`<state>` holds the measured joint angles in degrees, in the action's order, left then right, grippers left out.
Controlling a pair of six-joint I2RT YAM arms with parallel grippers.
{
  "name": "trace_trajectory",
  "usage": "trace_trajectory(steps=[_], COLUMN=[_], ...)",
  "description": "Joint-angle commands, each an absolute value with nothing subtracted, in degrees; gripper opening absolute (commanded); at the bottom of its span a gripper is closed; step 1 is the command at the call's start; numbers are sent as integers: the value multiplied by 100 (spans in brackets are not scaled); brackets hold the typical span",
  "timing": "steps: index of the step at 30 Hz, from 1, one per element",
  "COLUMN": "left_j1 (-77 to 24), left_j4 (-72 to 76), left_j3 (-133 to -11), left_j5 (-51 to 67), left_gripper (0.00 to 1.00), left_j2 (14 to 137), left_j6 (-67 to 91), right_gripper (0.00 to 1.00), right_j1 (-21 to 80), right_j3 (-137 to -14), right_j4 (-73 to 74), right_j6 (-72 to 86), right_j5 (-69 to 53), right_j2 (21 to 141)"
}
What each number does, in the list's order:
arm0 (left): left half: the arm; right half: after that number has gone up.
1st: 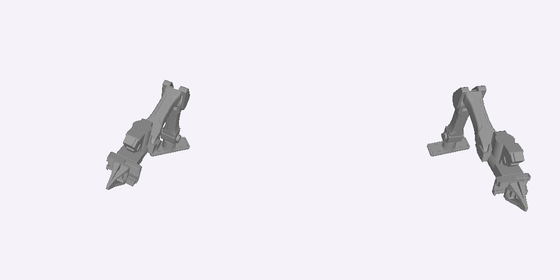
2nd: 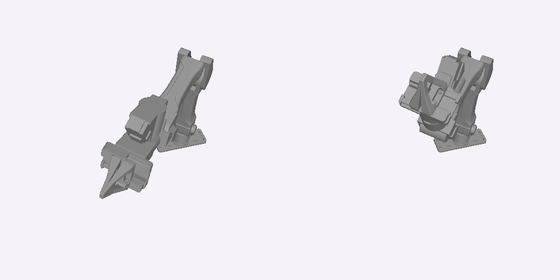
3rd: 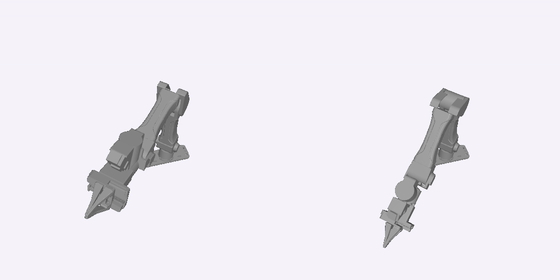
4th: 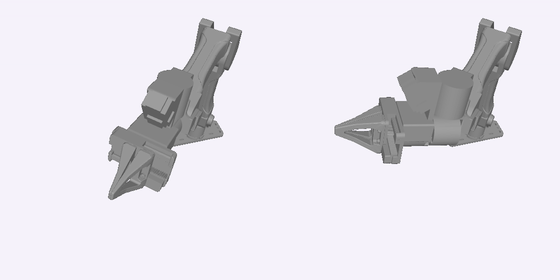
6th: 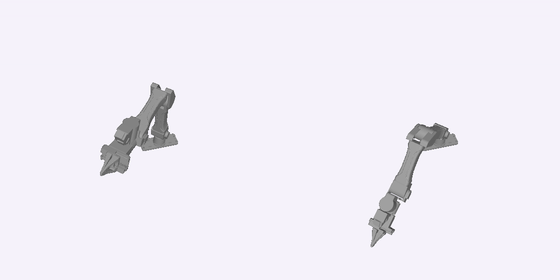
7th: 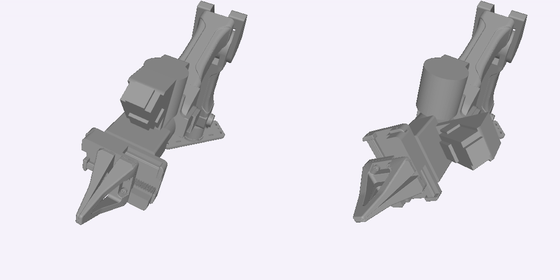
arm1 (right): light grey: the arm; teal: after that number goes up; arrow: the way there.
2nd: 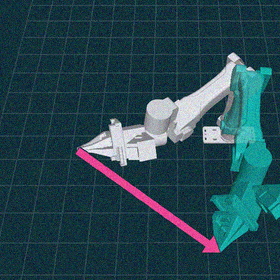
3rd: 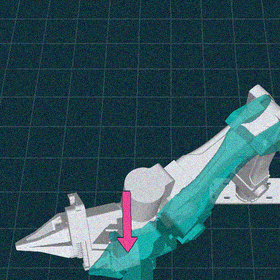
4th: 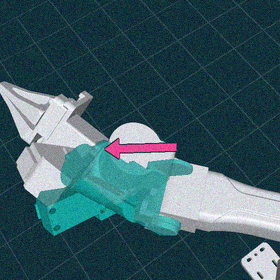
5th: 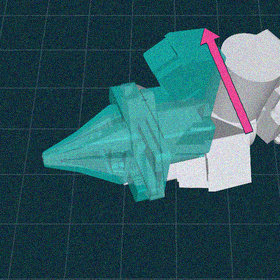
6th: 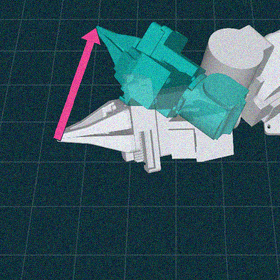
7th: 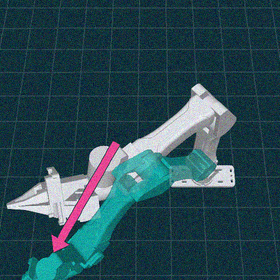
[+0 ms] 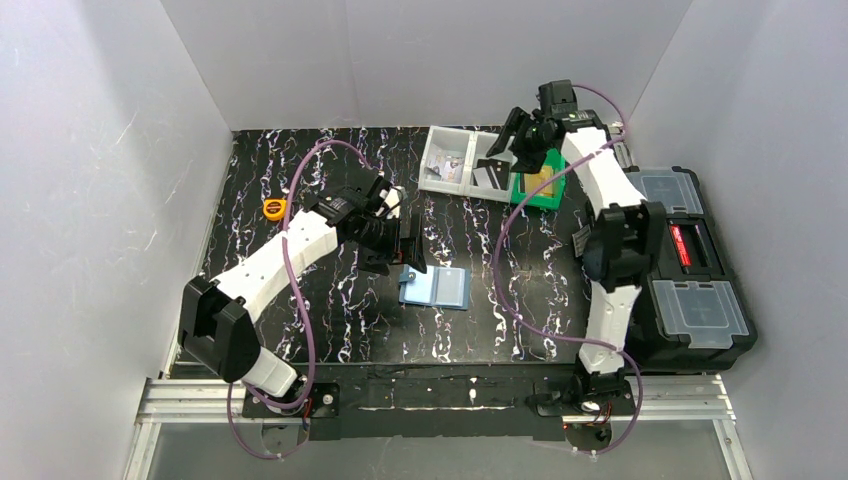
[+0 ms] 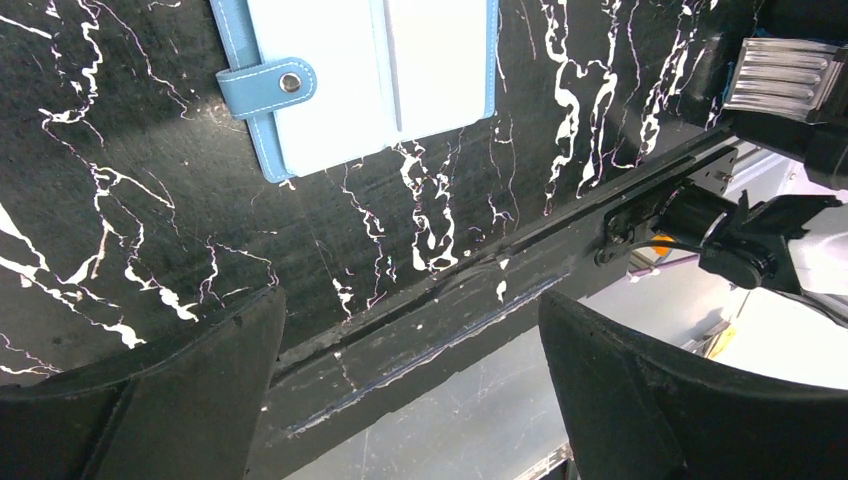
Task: Take the credit cards out of the card holder
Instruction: Place the credit card in the storage box, then remove the credit card from the card holder.
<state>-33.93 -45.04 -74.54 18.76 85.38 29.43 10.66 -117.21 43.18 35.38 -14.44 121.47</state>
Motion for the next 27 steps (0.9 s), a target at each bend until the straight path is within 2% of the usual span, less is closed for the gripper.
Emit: trace_trajectory(steps=[1,6,10,14,18,27], left_j1=[-3375,-3463,-3959,-4485,-4744,-4978], left_j4=[-4462,-4264,-4042,-3937,-3938,-4204], left_j3=[-7276,-7270,-7570,-8318,-8687,-8949], left_j5=[1900,1890,1577,930,550,174], left_gripper=[98,98,92,72,62,50], left_j2=[8364,8715,9536,10744,11201,11664], left_j6=[2911,2961,3085,3164,3195,3319], right_gripper=[78,78,77,77,77,77], right_j1=[1222,1430,1503,1500,1485,1458], right_j3=[-10307,-8385,-6292,-4865,-4467,-4460], right_j4=[3799,3231,2970,3015,3103,3186], right_j6=[3829,4139,4279,4378,4356,4264], right_j5=[-1373,-1399,-1459,-1368,-1364,-1417], right_j2=[10817,9446,7809,6618,6247,6217])
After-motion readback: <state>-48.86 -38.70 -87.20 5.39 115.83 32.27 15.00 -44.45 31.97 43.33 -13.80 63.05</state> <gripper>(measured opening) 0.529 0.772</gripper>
